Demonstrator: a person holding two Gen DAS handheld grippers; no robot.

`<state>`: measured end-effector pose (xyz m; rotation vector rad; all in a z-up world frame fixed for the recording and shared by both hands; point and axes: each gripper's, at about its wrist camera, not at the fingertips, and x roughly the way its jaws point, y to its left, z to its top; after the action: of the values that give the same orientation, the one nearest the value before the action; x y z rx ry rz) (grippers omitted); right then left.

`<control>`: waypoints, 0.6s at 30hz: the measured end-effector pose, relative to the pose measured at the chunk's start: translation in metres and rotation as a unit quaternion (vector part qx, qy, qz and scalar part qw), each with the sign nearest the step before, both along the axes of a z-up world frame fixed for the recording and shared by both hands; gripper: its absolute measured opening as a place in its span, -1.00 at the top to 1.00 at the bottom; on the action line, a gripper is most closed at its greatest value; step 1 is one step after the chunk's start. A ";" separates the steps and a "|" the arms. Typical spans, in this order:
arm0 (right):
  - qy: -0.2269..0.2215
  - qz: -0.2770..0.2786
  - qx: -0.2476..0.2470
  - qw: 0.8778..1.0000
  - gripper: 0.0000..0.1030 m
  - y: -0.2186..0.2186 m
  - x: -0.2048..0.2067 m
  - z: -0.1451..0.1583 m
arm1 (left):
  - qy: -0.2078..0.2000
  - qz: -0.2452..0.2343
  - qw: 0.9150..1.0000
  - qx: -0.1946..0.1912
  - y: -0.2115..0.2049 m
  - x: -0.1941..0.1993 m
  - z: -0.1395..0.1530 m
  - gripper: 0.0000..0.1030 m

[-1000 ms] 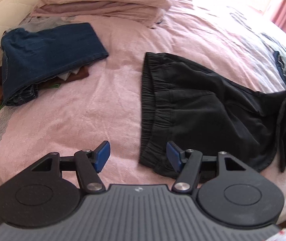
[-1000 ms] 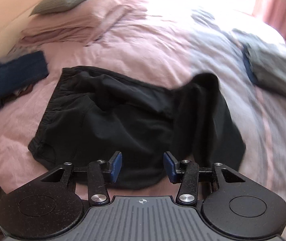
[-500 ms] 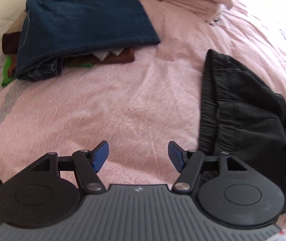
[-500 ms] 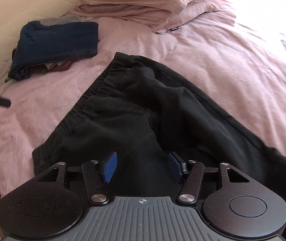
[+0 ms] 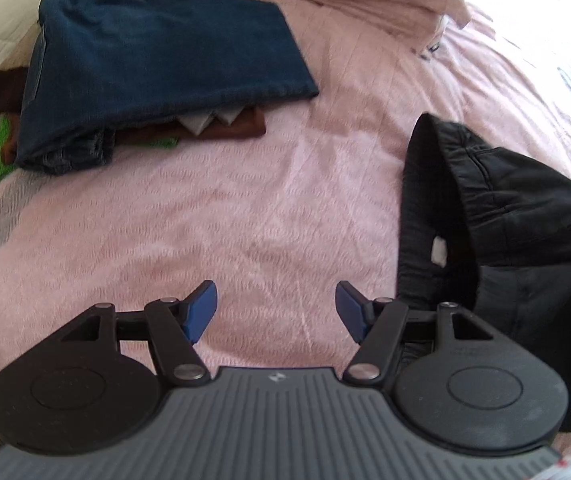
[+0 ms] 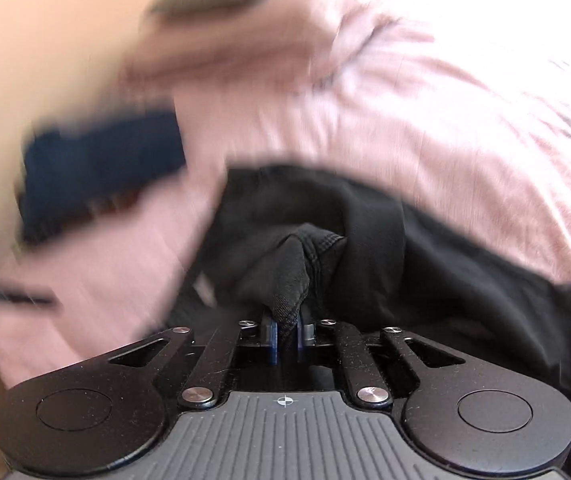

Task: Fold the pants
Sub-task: 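Grasp a sweatpants leg with the right gripper and lift it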

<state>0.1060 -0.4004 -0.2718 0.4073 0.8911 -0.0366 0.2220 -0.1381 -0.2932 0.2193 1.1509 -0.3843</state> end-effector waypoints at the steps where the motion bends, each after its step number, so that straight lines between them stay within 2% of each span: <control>1: -0.025 -0.021 0.011 0.999 0.92 -0.003 0.001 0.021 | -0.005 -0.003 1.000 -0.006 -0.001 0.002 0.009 -0.19; 5: -0.130 -0.100 0.057 0.985 0.93 -0.017 0.010 0.110 | -0.041 -0.018 0.998 -0.039 -0.001 0.013 0.055 -0.19; 7: -0.180 -0.096 0.061 0.977 0.93 -0.017 0.019 0.157 | -0.064 -0.025 0.996 -0.057 0.001 0.018 0.082 -0.19; 9: -0.232 -0.090 0.043 0.968 0.93 -0.015 0.026 0.206 | -0.089 -0.029 0.993 -0.078 0.006 0.023 0.109 -0.19; 11: -0.283 -0.094 0.032 0.954 0.93 -0.016 0.029 0.256 | -0.114 -0.027 0.988 -0.100 0.012 0.026 0.135 -0.19; 13: -0.334 -0.116 0.028 0.935 0.94 -0.022 0.023 0.307 | -0.135 -0.023 0.983 -0.119 0.017 0.027 0.158 -0.19; 15: -0.378 -0.166 0.021 0.911 0.94 -0.026 0.007 0.355 | -0.148 -0.025 0.979 -0.137 0.020 0.024 0.177 -0.21; 18: -0.399 -0.303 -0.001 0.866 0.93 -0.025 -0.036 0.414 | -0.155 -0.047 0.975 -0.155 0.014 0.015 0.193 -0.21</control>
<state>0.0704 -0.4259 0.1423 0.6246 -0.0830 -0.4191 0.2365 -0.1242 -0.1007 0.0568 0.7637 -0.5851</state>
